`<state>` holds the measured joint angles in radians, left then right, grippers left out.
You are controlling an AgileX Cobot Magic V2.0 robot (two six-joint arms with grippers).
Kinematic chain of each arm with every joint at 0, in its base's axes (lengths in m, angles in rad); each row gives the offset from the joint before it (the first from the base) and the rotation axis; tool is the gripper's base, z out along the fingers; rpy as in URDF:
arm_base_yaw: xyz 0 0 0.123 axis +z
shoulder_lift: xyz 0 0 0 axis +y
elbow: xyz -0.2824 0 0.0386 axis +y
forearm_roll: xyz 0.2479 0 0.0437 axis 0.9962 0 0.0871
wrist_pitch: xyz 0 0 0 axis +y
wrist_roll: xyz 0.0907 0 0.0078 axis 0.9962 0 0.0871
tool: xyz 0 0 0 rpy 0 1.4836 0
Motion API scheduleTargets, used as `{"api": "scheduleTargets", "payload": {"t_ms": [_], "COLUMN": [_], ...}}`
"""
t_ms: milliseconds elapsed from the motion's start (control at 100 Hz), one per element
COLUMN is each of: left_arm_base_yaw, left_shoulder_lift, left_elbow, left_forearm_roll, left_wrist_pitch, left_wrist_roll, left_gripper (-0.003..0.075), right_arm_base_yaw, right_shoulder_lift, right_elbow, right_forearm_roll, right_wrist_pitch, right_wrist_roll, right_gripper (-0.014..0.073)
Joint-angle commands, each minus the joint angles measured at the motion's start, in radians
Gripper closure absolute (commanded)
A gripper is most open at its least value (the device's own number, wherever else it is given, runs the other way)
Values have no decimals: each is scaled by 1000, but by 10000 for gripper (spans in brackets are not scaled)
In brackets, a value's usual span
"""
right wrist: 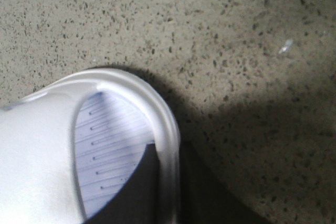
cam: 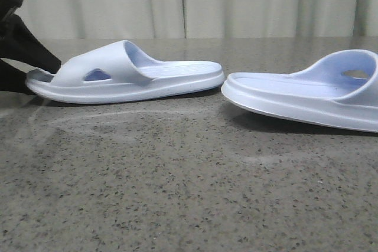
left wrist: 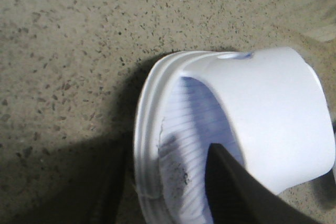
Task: Insert blue slippers together front up
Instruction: 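Lift both slippers off the table and bring them toward each other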
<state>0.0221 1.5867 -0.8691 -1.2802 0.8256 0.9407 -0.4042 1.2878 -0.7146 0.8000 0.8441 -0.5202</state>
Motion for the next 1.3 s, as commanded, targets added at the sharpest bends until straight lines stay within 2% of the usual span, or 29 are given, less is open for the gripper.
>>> {"api": "scheduleTargets", "payload": {"t_ms": [0, 140, 480, 770, 1030, 1180, 1290], "left_arm_base_yaw": [3, 3, 5, 69, 143, 173, 185], "left_shoulder_lift": [-30, -30, -83, -162, -178, -178, -176], "left_elbow": [-29, -29, -31, -52, -109, -141, -154], "left_forearm_roll": [-58, -58, -59, -50, -55, -51, -28], "left_wrist_pitch": [41, 45, 18, 25, 171, 223, 236], "left_wrist_roll": [6, 6, 21, 6, -46, -78, -95], "left_gripper": [524, 706, 705, 705, 705, 705, 705], "right_arm_base_yaw": [-2, -2, -2, -2, -2, -2, -2], "right_shoulder_lift": [-7, -7, -7, -7, -7, -7, -7], "right_elbow": [-23, -23, -32, -139, -223, -277, -318], "right_forearm_roll": [25, 25, 46, 93, 172, 254, 269], "right_wrist_pitch": [-30, -28, -13, 58, 118, 162, 175], "right_wrist_roll": [-12, -12, -12, -12, -17, -50, -49], "right_gripper": [701, 701, 701, 701, 701, 701, 701]}}
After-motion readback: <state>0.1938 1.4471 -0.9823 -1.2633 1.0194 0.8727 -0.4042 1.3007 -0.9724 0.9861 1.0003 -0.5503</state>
